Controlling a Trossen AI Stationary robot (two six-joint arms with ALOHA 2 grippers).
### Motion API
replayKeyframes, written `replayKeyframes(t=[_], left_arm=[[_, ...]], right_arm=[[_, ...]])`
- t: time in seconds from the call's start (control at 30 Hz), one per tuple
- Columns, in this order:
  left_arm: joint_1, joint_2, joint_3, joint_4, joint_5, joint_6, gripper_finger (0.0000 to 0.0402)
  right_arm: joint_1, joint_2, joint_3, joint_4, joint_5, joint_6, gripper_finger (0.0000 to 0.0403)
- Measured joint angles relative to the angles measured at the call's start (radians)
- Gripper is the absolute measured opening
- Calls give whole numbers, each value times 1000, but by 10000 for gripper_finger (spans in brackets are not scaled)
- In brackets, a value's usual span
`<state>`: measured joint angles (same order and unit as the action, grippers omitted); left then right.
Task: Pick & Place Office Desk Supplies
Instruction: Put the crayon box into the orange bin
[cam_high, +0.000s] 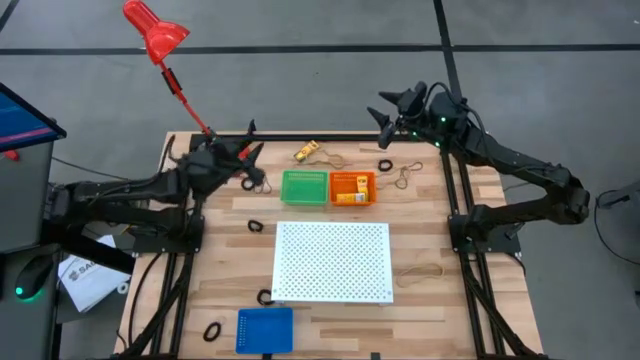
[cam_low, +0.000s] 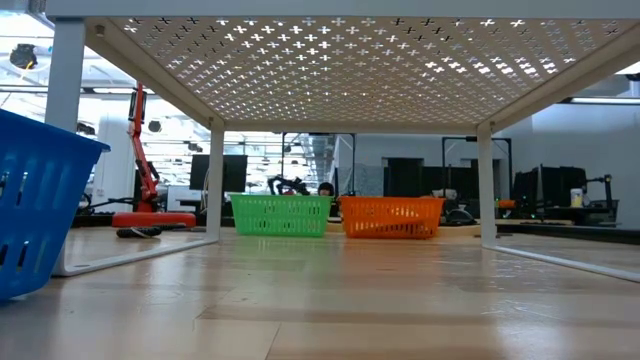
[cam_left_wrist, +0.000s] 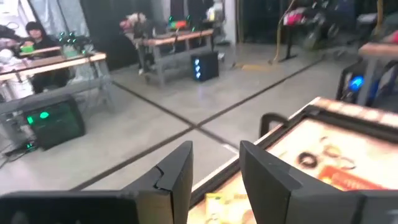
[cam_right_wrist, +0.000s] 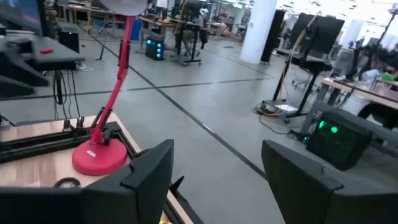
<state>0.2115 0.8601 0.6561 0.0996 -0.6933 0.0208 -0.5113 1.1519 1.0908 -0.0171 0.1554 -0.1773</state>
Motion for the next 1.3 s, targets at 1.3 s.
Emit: replayKeyframes(t=[1.3], left_arm=[[615,1033,938,-774,739,72,118]], right_arm=[[-141,0,0,-122,-133,13,240]])
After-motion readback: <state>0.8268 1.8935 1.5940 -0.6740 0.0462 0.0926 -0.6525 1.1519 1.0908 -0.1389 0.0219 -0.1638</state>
